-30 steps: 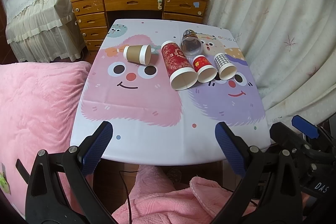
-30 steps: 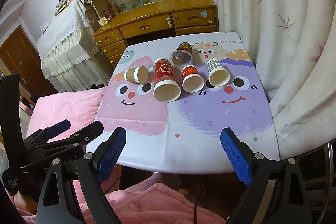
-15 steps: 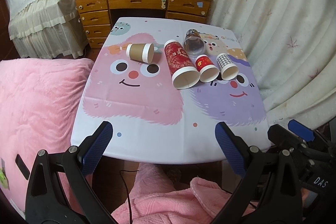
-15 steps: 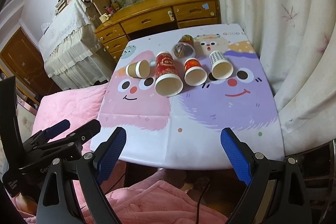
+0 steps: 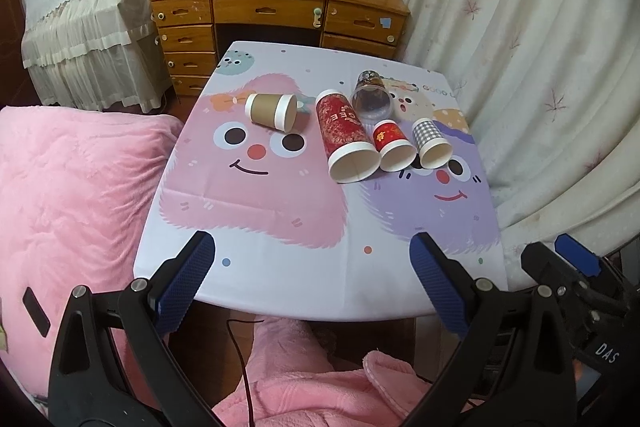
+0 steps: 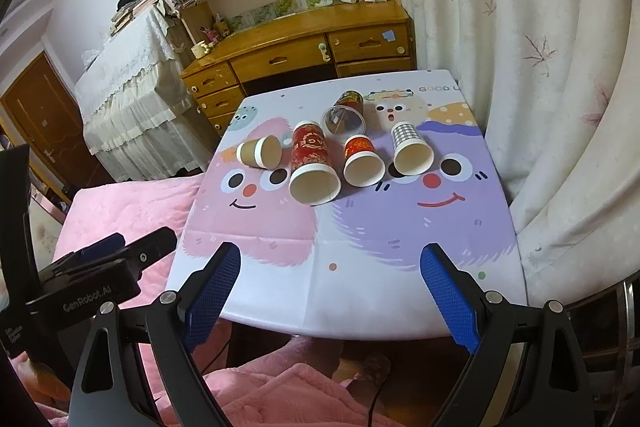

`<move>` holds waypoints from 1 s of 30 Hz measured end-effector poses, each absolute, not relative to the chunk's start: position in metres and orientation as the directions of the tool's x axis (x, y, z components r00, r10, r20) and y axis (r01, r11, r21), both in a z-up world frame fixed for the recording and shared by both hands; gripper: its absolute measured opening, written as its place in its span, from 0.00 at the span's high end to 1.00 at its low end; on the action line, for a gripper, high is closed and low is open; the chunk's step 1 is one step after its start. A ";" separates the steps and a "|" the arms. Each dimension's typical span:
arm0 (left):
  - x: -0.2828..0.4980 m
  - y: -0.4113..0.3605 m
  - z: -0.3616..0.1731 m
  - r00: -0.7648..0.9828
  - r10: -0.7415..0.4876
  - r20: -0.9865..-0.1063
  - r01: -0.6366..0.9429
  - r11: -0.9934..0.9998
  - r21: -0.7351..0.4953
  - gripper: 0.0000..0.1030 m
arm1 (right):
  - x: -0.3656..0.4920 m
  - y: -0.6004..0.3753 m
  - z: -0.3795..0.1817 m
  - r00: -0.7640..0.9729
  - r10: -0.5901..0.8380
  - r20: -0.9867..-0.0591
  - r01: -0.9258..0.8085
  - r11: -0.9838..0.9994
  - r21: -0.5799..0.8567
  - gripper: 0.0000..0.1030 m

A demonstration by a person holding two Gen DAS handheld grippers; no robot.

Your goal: Flip cup upright

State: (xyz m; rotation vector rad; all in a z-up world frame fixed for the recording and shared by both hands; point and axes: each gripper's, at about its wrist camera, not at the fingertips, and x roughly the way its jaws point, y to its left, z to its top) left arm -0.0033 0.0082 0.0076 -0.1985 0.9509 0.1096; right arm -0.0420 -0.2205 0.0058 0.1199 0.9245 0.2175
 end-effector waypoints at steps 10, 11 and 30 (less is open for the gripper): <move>0.008 0.007 0.005 0.555 -0.001 -0.832 -0.174 0.978 -0.118 0.06 | -0.026 -0.219 -0.001 0.557 0.262 -0.788 -0.131 0.965 0.229 0.10; 0.011 0.007 0.004 0.548 -0.006 -0.837 -0.170 0.978 -0.119 0.06 | -0.023 -0.218 -0.002 0.552 0.262 -0.791 -0.128 0.965 0.230 0.10; 0.165 0.016 -0.091 0.242 -0.106 -0.965 0.210 0.976 -0.054 0.06 | 0.087 -0.225 -0.120 0.164 0.107 -0.981 0.310 0.938 0.154 0.10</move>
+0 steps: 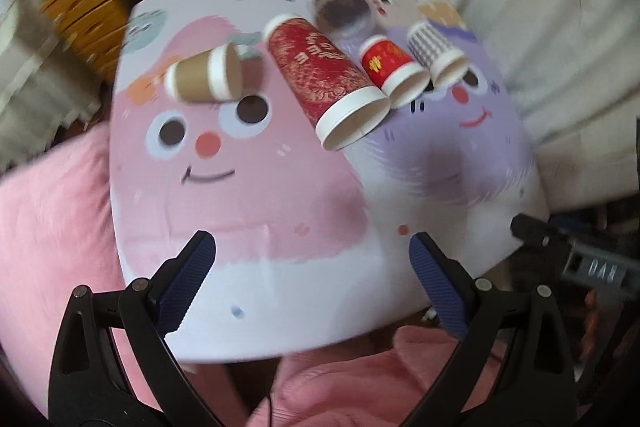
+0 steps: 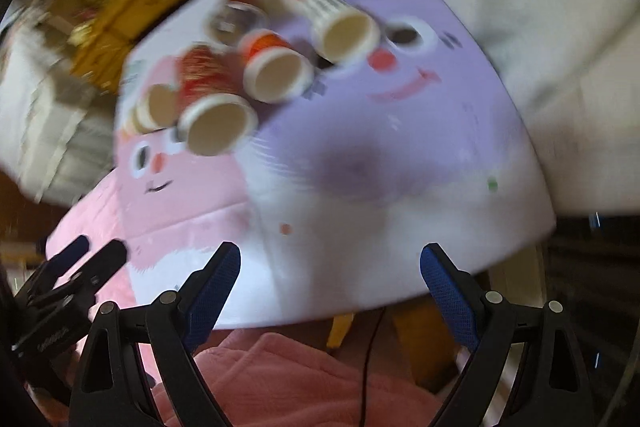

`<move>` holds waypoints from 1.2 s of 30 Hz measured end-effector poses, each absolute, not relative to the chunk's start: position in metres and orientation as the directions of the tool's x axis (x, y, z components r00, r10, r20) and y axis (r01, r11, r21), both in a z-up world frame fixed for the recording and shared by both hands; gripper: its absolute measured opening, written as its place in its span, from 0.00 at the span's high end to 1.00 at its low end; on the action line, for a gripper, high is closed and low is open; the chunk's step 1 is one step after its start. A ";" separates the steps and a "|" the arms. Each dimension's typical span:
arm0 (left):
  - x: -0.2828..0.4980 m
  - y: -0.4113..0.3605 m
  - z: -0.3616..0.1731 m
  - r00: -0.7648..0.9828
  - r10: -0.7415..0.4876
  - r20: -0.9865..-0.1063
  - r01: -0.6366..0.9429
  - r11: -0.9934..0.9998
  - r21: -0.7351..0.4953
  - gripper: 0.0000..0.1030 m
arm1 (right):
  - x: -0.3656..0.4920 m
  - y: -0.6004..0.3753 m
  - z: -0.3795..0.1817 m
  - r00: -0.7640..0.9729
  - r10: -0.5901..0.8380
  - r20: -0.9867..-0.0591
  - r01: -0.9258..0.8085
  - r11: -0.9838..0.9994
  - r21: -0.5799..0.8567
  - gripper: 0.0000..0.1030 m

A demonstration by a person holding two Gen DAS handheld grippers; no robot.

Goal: Flip cup upright
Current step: 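Reach the left gripper down to the tall red cup lying on its side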

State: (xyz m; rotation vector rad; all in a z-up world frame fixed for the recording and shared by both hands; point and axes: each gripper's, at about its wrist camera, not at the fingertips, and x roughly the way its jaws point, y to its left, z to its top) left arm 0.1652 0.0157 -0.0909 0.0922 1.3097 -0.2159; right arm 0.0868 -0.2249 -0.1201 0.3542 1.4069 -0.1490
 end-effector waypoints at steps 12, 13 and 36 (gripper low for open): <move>0.251 -0.011 -0.128 0.175 -0.071 -0.982 0.770 0.631 0.092 0.06 | 0.100 -0.216 -0.164 0.133 0.121 -0.984 0.555 0.813 0.175 0.10; 0.254 -0.014 -0.130 0.174 -0.074 -0.982 0.797 0.596 0.097 0.06 | 0.101 -0.211 -0.165 0.133 0.125 -0.983 0.558 0.811 0.178 0.10; 0.261 -0.070 -0.230 0.327 -0.149 -0.933 0.842 -0.403 0.359 0.06 | 0.105 -0.163 -0.183 0.063 0.093 -0.994 0.557 0.823 0.112 0.10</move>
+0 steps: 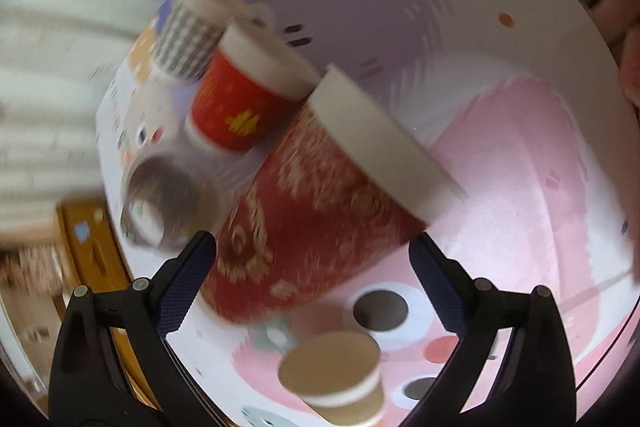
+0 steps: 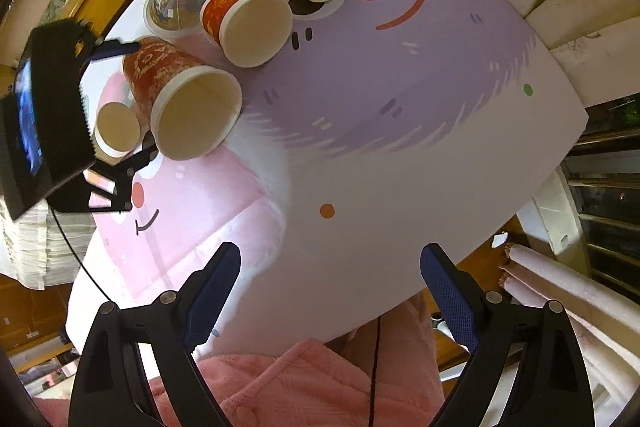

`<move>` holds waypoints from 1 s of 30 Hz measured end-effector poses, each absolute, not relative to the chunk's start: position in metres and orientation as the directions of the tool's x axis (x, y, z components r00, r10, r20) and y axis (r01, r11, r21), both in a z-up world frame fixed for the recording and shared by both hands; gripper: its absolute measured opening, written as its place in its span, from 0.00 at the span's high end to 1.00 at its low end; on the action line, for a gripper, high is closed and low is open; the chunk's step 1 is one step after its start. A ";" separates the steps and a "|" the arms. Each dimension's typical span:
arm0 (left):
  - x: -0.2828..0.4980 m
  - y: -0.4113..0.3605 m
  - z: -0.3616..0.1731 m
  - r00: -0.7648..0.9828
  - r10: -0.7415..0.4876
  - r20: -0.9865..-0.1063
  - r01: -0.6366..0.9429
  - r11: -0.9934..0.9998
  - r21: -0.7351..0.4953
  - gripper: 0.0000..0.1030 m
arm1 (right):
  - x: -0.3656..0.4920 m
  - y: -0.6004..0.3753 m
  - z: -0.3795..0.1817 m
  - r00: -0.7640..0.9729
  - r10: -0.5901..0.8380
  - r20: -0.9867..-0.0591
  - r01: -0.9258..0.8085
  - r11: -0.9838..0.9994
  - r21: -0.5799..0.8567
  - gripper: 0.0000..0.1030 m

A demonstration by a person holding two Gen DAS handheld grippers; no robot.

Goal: Flip cup upright
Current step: 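Reach the left gripper down to the tall red cup lying on its side, then close the left gripper on the red cup body and lift it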

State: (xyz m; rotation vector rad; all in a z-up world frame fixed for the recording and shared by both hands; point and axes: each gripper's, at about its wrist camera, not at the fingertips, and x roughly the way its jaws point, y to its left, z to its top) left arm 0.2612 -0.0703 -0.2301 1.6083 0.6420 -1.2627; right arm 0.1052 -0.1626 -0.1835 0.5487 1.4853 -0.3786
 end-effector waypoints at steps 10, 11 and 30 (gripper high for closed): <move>0.265 -0.092 -0.258 0.310 -0.137 -0.941 0.774 -0.539 0.333 0.07 | 0.096 -0.165 -0.189 0.037 0.102 -0.994 0.594 0.798 0.103 0.10; 0.263 -0.091 -0.257 0.308 -0.134 -0.942 0.779 -0.533 0.331 0.08 | 0.097 -0.165 -0.189 0.038 0.101 -0.994 0.594 0.798 0.104 0.10; 0.223 -0.083 -0.184 0.232 -0.189 -0.954 0.870 -0.398 0.291 0.22 | 0.093 -0.181 -0.177 0.099 0.149 -0.984 0.586 0.791 0.179 0.10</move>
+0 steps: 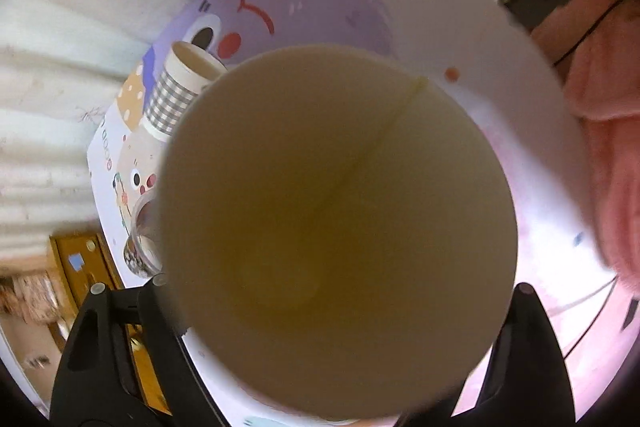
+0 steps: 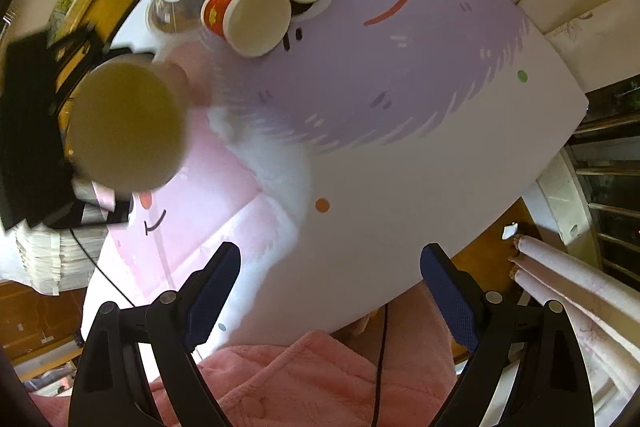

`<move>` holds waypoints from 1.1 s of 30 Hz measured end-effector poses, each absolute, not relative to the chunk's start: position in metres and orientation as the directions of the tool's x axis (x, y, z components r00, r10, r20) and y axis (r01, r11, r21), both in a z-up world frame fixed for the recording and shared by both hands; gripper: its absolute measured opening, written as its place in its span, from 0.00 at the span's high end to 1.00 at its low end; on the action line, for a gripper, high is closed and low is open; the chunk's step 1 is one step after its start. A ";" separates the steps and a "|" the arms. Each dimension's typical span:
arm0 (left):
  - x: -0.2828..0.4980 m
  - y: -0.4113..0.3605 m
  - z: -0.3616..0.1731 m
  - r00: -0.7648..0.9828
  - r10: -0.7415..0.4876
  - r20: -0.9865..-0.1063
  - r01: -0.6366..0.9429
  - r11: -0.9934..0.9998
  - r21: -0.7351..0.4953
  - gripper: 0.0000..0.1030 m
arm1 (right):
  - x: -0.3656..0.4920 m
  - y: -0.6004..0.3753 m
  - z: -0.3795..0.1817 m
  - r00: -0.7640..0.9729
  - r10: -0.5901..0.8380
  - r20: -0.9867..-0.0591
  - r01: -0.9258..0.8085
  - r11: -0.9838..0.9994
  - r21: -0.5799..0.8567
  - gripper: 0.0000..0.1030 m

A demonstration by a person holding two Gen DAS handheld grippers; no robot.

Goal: Flip cup upright
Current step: 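Close the left gripper on the red cup body and lift it, then rotate the held red cup rim-up and lower it toward the table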

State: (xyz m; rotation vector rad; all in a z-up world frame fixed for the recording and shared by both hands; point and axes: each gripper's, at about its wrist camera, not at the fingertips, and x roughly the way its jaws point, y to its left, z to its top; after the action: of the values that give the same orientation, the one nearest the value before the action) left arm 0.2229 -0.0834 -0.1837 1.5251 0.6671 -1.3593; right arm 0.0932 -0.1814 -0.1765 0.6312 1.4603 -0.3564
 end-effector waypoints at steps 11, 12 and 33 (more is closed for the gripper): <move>0.192 -0.097 -0.135 0.070 -0.172 -0.983 0.989 0.137 0.046 0.24 | 0.075 -0.228 -0.150 0.183 0.198 -0.963 0.551 0.791 0.267 0.10; 0.191 -0.096 -0.132 0.035 -0.184 -0.982 0.981 0.196 -0.002 0.24 | 0.073 -0.232 -0.146 0.190 0.201 -0.961 0.536 0.799 0.273 0.10; 0.143 -0.055 -0.221 -0.311 -0.447 -0.839 0.188 0.836 -0.515 0.25 | 0.049 -0.299 -0.137 0.162 0.278 -0.947 0.365 0.875 0.319 0.10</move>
State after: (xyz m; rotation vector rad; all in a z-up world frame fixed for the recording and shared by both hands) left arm 0.1431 -0.0550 -0.2213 -0.1981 1.7809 -0.6385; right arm 0.0488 -0.2986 -0.1368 0.5494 1.4293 -0.0669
